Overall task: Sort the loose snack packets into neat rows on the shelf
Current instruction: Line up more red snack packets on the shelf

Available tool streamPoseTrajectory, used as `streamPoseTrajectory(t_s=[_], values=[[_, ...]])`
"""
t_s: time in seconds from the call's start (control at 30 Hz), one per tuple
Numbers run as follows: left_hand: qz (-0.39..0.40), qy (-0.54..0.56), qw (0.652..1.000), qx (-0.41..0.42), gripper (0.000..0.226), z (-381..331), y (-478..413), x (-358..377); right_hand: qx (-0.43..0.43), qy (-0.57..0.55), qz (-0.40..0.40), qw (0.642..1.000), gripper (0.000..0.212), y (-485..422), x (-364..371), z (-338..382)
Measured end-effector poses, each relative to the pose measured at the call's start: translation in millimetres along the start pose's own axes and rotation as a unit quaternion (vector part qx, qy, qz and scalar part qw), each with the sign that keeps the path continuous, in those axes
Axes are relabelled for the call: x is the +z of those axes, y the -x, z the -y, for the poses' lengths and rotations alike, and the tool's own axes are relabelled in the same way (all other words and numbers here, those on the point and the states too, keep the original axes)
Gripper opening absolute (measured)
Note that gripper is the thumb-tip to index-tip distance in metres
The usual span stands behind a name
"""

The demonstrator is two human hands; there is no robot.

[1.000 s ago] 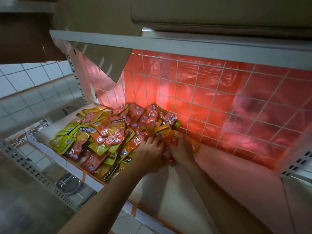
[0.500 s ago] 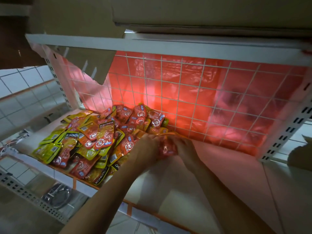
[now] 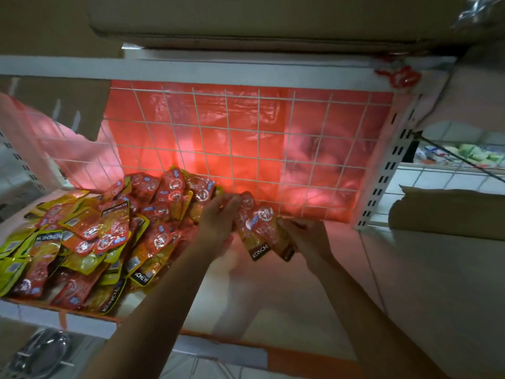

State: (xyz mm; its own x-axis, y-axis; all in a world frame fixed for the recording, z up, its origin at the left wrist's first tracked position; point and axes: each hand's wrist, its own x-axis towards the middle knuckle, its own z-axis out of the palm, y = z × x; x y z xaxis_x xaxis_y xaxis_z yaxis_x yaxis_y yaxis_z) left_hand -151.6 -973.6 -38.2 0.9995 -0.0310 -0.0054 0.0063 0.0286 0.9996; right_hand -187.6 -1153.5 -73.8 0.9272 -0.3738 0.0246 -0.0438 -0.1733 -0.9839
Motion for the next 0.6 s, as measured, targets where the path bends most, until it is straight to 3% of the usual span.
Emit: streamPoseTrajectory(t_s=[0.1, 0.33, 0.43, 0.57, 0.6], values=[[0.022, 0.131, 0.979, -0.153, 0.017, 4.0, 5.0, 26.0, 0.026, 0.063, -0.058, 0.996, 0.019, 5.5, -23.8, -1.5], [0.098, 0.141, 0.947, -0.27, 0.03, 21.7, 28.1, 93.1, 0.032, 0.217, -0.093, 0.971, 0.034, 25.6, -98.6, -6.2], [0.137, 0.156, 0.937, -0.28, 0.034, 22.3, 45.3, 133.8, 0.049, 0.254, -0.109, 0.96, 0.036, 40.1, -139.8, -9.9], [0.207, 0.147, 0.932, -0.259, 0.015, 14.6, 80.6, 193.7, 0.039, 0.246, -0.12, 0.961, 0.031, 61.8, -205.6, -11.6], [0.225, 0.144, 0.931, -0.249, 0.02, 12.6, 90.7, 210.2, 0.034, 0.245, -0.126, 0.961, 0.031, 67.6, -223.5, -12.2]])
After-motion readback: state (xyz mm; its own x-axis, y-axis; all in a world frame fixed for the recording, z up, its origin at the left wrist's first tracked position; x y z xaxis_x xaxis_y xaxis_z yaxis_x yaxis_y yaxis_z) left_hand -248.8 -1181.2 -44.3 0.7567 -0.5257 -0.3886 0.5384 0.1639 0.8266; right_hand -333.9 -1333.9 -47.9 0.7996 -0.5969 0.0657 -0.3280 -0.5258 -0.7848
